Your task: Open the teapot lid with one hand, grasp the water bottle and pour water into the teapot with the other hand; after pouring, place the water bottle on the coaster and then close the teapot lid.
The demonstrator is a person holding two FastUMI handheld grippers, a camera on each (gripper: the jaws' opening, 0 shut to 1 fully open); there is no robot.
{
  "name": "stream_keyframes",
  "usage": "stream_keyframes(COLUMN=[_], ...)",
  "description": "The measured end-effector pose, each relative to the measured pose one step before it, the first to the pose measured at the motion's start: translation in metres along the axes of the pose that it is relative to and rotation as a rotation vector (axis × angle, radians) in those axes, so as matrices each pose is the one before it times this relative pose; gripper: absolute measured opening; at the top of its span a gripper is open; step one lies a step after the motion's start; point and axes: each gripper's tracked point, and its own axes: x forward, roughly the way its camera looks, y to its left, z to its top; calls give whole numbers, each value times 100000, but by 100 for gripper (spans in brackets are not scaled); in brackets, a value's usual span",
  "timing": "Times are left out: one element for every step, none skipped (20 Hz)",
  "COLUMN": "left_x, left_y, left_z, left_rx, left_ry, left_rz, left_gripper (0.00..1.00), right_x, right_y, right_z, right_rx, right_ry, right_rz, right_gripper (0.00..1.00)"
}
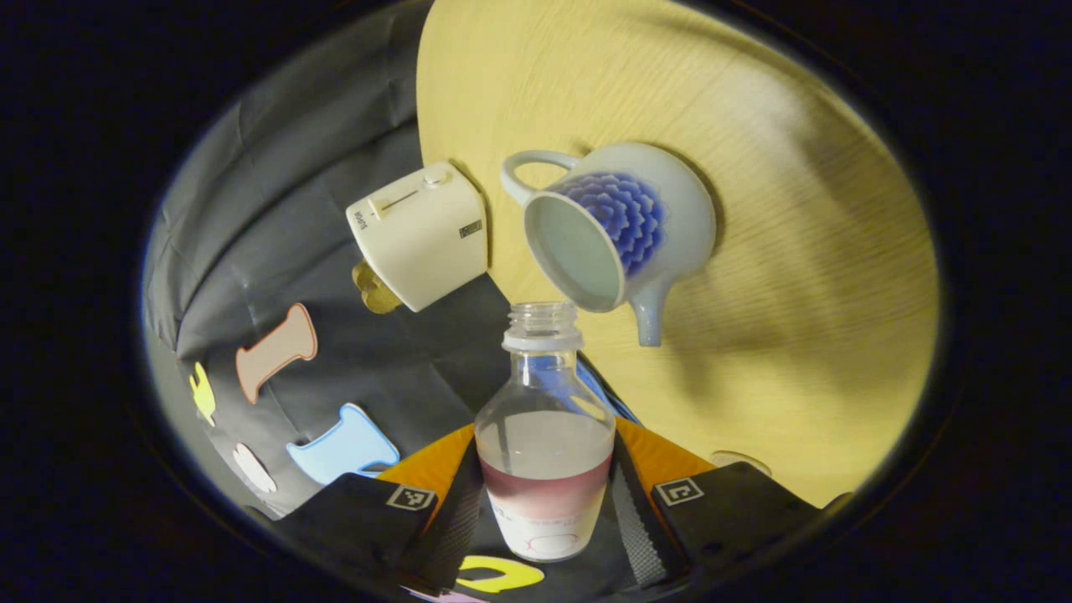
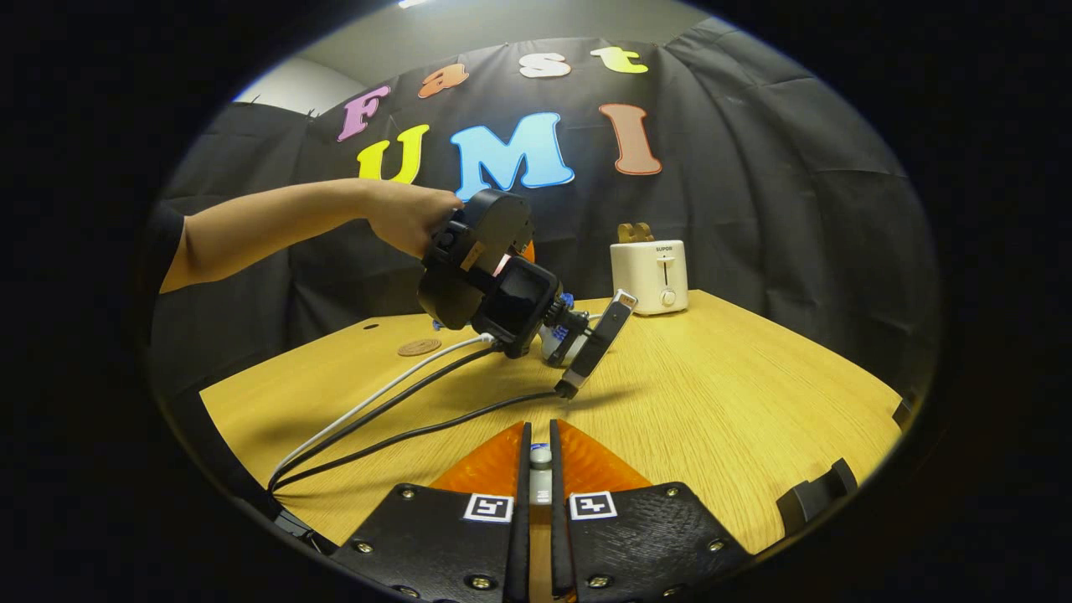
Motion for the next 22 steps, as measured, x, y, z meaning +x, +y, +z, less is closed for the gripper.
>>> stream_keyframes(left_x=[-127,-58,-96,-175,68,-132,-278,-1379,-673,-495,-464,-467,-200,-417,-542,-538,-466,-48,-117,-121,261,755], left_y=[-312,35,-81,-25,50,45,26,-24,-39,55,274,428,718,753,543,756,1343,527,767,591,661,435], left_z=[100,-3,-90,-130,7,-225,-168,-637,-770,-521,-628,-444,-578,-914,-771,-877,-1249,-658,-690,-310,-121,-604], left_rx=[-4639,-4726,-4716,-4864,-5557,-6580,-7134,-11843,-8385,-6202,-5976,-5996,-6024,-10024,-6489,-9617,-14673,-6935,-8530,-6193,-6170,-5379], left_ry=[-1671,-1934,-1380,-1564,-1995,-1705,-2070,-2689,-1000,-528,-766,-813,-820,-1258,-68,-531,-1718,-64,-1236,-557,-419,649], left_rz=[134,748,1046,1425,1935,961,1479,3080,1021,952,1275,1662,1758,2143,1006,2345,3979,1382,2101,823,1022,645], left_gripper=[87,88,87,87,87,87,88,87,87,88,88,88,88,87,88,88,88,88,88,88,87,87], right_x=[36,-84,-116,-157,-57,18,118,217,104,23,12,73,137,315,424,801,960,616,1012,721,799,719], right_y=[-31,-80,-107,-80,-122,-143,-43,477,55,270,288,325,579,552,287,279,51,-71,-227,-220,-267,-222], right_z=[70,217,474,505,661,560,425,-190,-69,186,293,459,914,441,259,766,689,379,320,243,281,67], right_rx=[190,355,443,351,100,-157,-150,123,-132,262,-264,-627,-1745,-2200,-1407,-1272,-1217,-841,-1433,-848,-587,-261], right_ry=[-90,-692,-1473,-2009,-2078,-2012,-778,1133,923,216,584,-664,-1465,-779,-355,-1097,-1313,-916,-750,-742,-521,-106], right_rz=[-16,-294,-529,-654,-804,-674,-442,1180,141,682,265,446,675,866,597,902,-75,-430,-1090,-915,-992,-864], right_gripper=[10,10,10,10,10,10,10,10,10,10,10,10,10,10,10,11,10,10,10,10,10,10])
